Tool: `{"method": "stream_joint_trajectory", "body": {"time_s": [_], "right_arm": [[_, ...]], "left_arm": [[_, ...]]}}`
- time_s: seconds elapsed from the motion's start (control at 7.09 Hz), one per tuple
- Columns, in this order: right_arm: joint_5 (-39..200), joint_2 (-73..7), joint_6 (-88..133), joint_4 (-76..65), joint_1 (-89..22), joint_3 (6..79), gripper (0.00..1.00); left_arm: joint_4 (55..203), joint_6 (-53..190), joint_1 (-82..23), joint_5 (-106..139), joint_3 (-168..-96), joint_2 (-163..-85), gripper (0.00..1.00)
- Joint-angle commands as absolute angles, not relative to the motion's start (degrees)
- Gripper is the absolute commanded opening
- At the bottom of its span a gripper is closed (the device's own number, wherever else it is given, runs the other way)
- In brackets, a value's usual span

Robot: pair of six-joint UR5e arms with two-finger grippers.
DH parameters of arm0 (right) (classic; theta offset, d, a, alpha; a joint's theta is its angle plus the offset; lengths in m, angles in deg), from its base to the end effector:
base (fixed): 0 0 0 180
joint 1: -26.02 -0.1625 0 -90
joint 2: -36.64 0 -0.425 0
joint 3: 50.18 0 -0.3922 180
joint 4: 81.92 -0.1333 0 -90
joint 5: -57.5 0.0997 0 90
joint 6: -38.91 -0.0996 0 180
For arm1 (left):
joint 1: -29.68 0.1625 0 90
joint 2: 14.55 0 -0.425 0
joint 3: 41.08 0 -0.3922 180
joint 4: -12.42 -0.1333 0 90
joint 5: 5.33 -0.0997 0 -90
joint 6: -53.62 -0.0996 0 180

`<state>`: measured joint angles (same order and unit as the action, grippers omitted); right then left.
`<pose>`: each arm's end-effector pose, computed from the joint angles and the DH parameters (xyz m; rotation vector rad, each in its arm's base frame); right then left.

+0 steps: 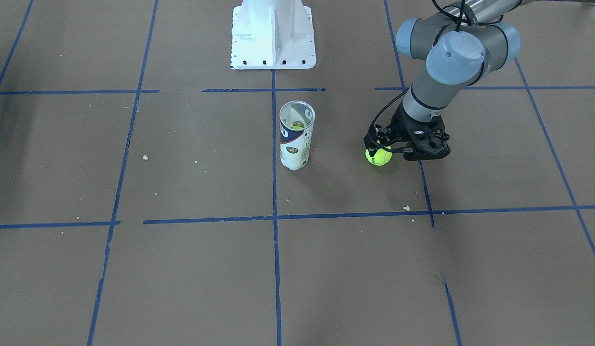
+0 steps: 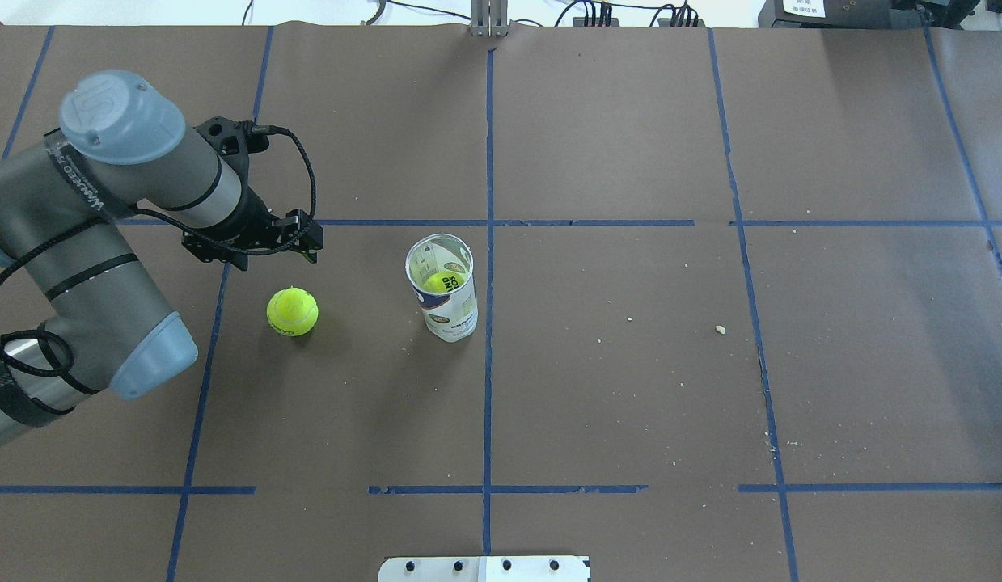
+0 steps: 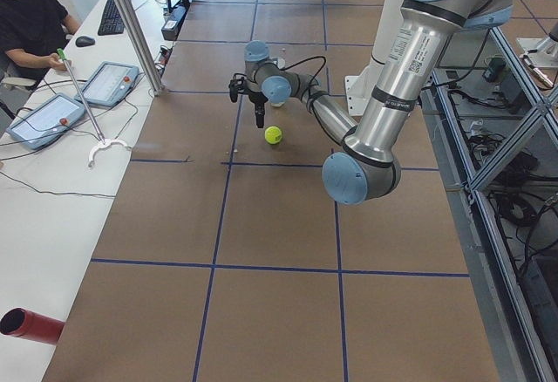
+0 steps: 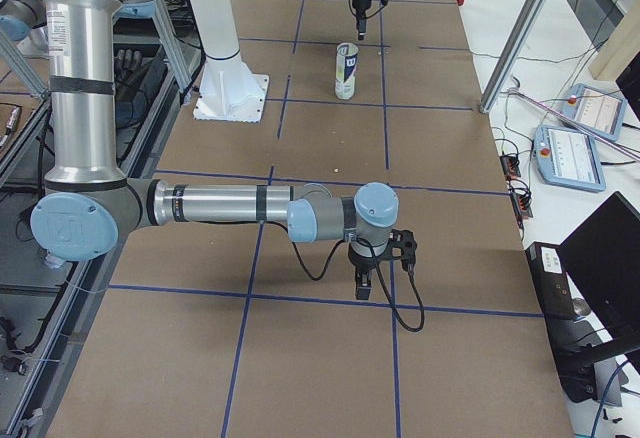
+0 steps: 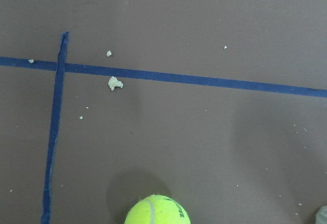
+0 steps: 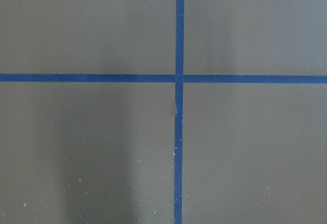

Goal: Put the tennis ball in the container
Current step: 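Lower the left gripper over the tennis ball, then close the left gripper on the tennis ball and lift it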

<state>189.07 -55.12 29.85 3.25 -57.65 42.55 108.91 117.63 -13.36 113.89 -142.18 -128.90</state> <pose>0.0132 -0.4903 0.6447 -0.0012 -0.7313 0.0088 0.4005 -0.4898 0.3202 0.0044 0.8646 -0.0922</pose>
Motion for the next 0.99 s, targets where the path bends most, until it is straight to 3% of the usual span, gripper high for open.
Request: {"method": "stream_joint_trajectory", "body": {"time_s": [0.0, 0.85], "right_arm": [[189.08, -55.12, 29.85, 3.25, -57.65, 42.55, 1.0], [189.08, -55.12, 29.85, 3.25, -57.65, 42.55, 1.0]], "left_arm": [[109.45, 118.56, -10.76, 112.88, -140.13, -128.81, 1.0], [109.63, 118.57, -8.12, 113.23, -139.07, -127.58, 1.0]]}}
